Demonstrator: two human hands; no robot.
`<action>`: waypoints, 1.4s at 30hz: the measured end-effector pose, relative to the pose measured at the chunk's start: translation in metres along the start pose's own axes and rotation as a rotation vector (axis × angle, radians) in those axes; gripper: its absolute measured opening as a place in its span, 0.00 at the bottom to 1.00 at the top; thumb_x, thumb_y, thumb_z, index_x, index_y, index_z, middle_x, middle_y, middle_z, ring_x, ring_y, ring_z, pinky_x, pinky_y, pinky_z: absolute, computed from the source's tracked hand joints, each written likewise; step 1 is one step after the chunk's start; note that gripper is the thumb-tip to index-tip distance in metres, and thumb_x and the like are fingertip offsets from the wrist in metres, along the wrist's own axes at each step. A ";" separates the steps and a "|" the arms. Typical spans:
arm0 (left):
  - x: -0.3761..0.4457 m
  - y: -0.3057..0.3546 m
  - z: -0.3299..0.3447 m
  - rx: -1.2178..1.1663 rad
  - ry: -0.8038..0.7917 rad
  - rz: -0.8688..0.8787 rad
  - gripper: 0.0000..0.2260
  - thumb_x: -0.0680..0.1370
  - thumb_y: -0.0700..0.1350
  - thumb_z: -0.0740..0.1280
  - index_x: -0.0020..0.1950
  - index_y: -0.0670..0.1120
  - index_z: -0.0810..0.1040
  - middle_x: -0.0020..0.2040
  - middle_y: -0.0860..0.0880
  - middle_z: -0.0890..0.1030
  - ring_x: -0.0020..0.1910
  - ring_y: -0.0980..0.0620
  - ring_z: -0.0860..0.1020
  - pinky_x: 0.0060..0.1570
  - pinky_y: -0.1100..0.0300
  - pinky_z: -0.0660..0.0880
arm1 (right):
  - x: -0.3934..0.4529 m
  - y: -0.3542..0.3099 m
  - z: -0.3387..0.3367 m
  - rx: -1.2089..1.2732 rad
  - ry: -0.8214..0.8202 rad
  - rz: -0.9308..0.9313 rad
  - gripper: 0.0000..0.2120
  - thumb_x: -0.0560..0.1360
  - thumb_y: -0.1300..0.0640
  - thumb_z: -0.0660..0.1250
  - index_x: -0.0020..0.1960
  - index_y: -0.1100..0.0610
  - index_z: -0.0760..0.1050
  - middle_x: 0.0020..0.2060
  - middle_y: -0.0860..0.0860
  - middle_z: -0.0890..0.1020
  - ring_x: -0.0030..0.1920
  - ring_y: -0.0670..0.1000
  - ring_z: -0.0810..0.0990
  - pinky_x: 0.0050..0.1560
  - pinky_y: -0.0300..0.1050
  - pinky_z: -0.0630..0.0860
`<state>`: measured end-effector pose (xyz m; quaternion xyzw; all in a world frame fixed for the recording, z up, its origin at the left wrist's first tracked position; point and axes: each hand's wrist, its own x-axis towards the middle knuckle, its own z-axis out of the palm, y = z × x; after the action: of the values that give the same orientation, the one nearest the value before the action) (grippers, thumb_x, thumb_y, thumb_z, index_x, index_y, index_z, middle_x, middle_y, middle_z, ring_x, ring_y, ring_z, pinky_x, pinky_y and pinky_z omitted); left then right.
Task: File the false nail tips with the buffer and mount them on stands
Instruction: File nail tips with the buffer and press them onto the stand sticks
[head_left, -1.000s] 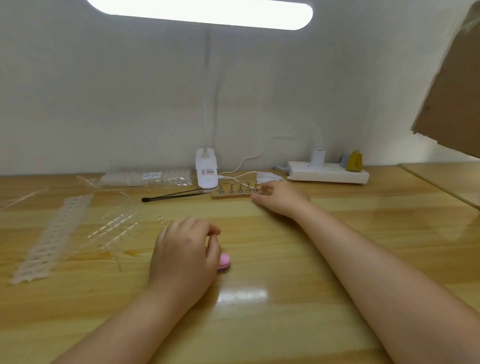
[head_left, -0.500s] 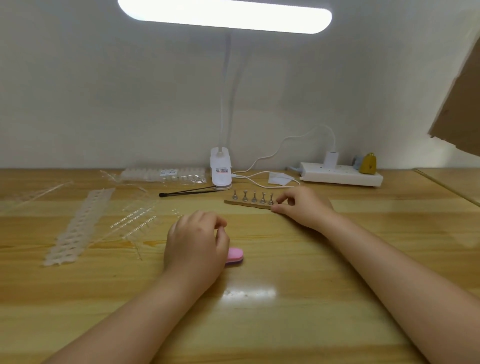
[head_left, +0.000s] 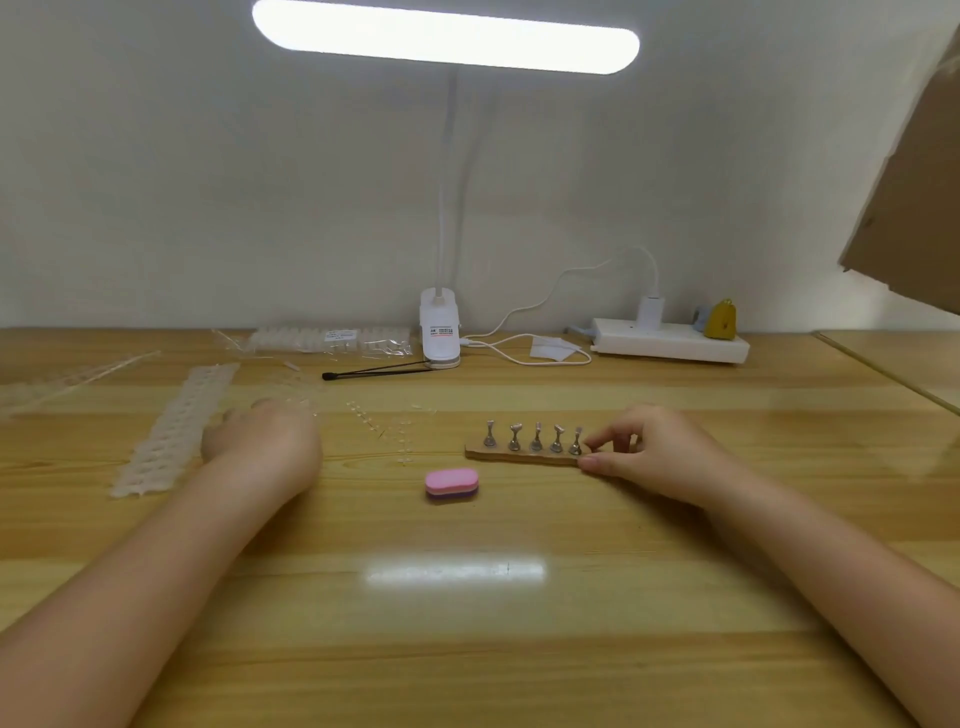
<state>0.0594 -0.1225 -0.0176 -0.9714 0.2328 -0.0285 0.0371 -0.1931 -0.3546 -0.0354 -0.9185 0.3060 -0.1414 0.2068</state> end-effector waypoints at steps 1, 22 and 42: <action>0.001 -0.002 -0.001 0.003 0.018 0.012 0.09 0.79 0.41 0.56 0.50 0.47 0.76 0.56 0.46 0.76 0.54 0.43 0.73 0.51 0.53 0.69 | -0.003 -0.002 0.001 0.000 0.015 -0.009 0.07 0.67 0.38 0.73 0.44 0.37 0.81 0.41 0.44 0.78 0.43 0.44 0.76 0.48 0.47 0.77; -0.020 0.010 -0.006 -0.765 0.704 0.511 0.09 0.81 0.44 0.60 0.52 0.43 0.79 0.45 0.45 0.81 0.41 0.44 0.77 0.40 0.48 0.74 | -0.034 -0.047 0.012 0.190 0.410 -0.129 0.09 0.74 0.50 0.66 0.44 0.55 0.80 0.30 0.49 0.76 0.33 0.47 0.73 0.36 0.48 0.72; -0.084 0.063 -0.003 -1.707 -0.168 0.408 0.06 0.76 0.43 0.68 0.53 0.49 0.78 0.44 0.51 0.84 0.38 0.55 0.81 0.35 0.65 0.77 | -0.048 -0.085 0.026 1.264 -0.083 0.051 0.22 0.63 0.57 0.76 0.54 0.62 0.77 0.43 0.59 0.86 0.41 0.52 0.85 0.34 0.37 0.78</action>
<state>-0.0443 -0.1406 -0.0231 -0.6058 0.3403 0.2337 -0.6802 -0.1773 -0.2550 -0.0250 -0.6160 0.1767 -0.2543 0.7243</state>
